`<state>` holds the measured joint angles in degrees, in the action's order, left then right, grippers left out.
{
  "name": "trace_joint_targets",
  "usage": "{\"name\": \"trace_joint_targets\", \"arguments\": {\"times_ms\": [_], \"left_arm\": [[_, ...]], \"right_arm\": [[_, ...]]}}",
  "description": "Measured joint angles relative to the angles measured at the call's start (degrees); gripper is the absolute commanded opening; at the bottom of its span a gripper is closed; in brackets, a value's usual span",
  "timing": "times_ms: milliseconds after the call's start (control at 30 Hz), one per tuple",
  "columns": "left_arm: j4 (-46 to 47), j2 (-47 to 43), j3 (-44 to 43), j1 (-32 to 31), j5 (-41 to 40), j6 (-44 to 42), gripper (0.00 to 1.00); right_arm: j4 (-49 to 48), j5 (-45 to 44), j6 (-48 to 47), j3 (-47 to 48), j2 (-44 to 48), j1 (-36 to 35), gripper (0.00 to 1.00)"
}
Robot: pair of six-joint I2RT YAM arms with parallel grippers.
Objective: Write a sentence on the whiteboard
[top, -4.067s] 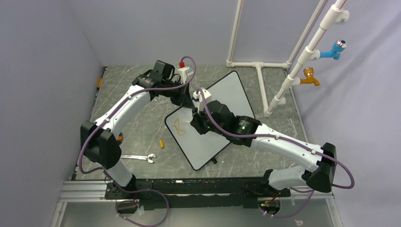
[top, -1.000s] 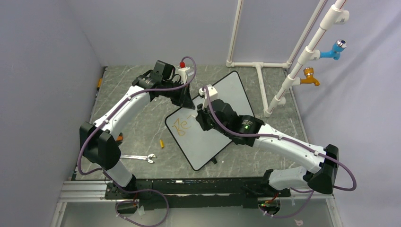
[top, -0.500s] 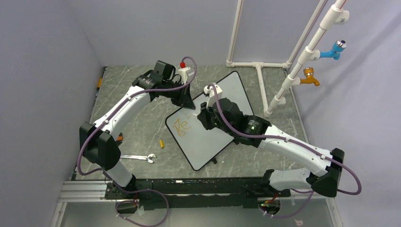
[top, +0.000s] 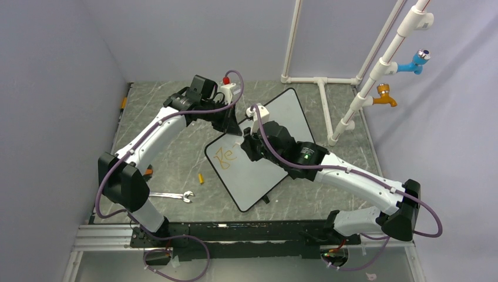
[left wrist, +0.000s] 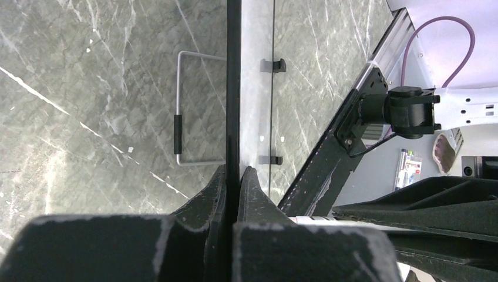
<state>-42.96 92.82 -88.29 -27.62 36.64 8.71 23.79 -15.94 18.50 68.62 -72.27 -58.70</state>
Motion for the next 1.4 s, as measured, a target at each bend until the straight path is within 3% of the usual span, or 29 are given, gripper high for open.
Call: {"name": "trace_joint_targets", "arguments": {"times_ms": [1400], "left_arm": [[-0.17,0.0,0.0,0.0,-0.11,-0.02,0.0]], "right_arm": [[-0.48,1.46,0.02,0.13,-0.39,0.0,0.0]]}}
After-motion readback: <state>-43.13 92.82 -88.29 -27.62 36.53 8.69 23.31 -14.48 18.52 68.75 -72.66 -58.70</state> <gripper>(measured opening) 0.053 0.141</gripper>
